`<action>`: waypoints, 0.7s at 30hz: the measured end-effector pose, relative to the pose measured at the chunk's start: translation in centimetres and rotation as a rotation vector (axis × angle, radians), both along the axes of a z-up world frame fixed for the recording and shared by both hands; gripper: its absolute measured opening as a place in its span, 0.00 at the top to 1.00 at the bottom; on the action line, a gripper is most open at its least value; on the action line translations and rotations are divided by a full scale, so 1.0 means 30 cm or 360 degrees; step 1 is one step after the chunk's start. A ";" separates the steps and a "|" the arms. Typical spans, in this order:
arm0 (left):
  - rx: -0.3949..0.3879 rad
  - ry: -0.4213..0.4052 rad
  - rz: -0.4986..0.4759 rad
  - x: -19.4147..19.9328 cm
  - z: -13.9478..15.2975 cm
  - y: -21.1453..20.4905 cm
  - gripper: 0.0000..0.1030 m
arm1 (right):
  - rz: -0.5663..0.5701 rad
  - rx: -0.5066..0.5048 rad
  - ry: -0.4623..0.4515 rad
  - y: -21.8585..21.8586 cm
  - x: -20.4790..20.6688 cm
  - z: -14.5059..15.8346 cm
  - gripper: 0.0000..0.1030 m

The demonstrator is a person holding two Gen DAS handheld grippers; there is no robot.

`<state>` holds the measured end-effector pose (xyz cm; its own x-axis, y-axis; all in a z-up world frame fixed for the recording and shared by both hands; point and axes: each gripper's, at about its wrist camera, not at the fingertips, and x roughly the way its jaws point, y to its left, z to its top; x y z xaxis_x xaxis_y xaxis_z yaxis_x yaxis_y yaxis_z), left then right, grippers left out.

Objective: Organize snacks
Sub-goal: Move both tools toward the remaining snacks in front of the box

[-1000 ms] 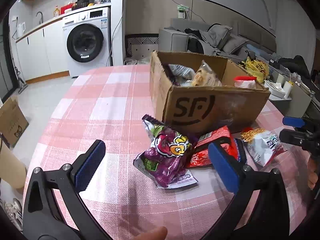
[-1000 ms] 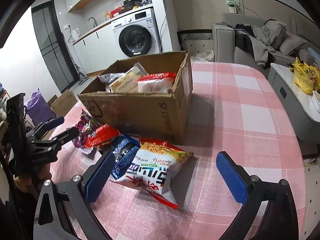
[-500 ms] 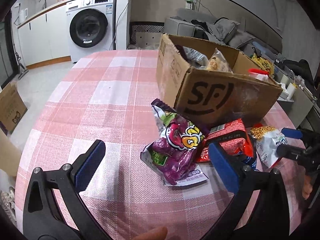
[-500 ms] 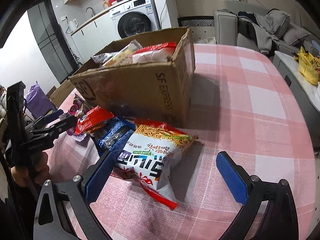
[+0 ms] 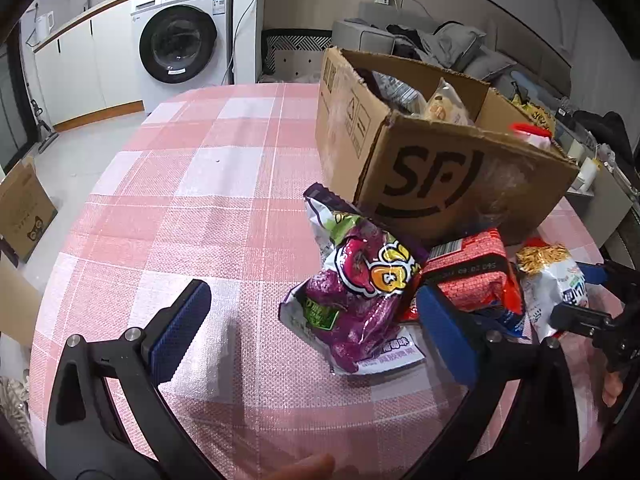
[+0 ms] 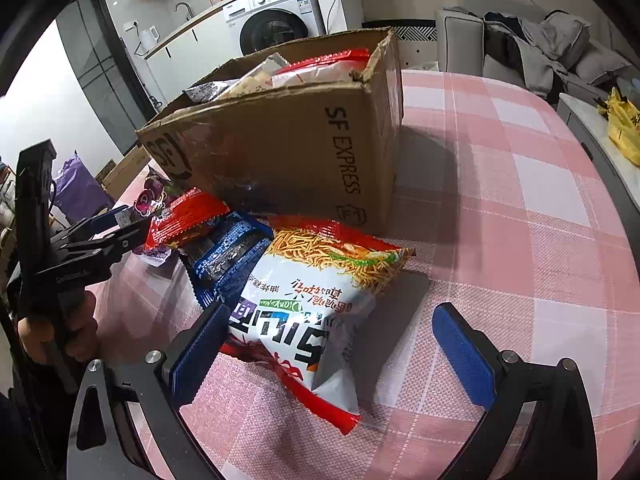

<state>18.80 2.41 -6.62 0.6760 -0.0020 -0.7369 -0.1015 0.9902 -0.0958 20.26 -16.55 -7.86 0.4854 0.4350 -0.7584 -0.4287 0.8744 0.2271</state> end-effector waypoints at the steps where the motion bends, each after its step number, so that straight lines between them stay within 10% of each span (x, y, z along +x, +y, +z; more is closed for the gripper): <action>1: 0.0009 0.0018 0.0000 0.010 -0.006 -0.002 0.01 | 0.0000 0.0001 0.0001 -0.001 0.000 -0.001 0.00; 14: 0.0050 0.0064 0.0001 0.036 -0.032 -0.010 0.02 | 0.0001 0.0045 -0.0007 -0.006 -0.007 0.003 0.01; 21: -0.0022 0.0085 -0.0083 0.016 -0.037 -0.016 0.30 | -0.0018 0.0098 -0.0015 -0.012 -0.012 0.009 0.13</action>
<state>19.27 1.93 -7.72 0.6346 -0.0466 -0.7714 -0.0553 0.9929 -0.1055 19.89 -16.91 -7.60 0.4978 0.4748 -0.7257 -0.4212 0.8639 0.2763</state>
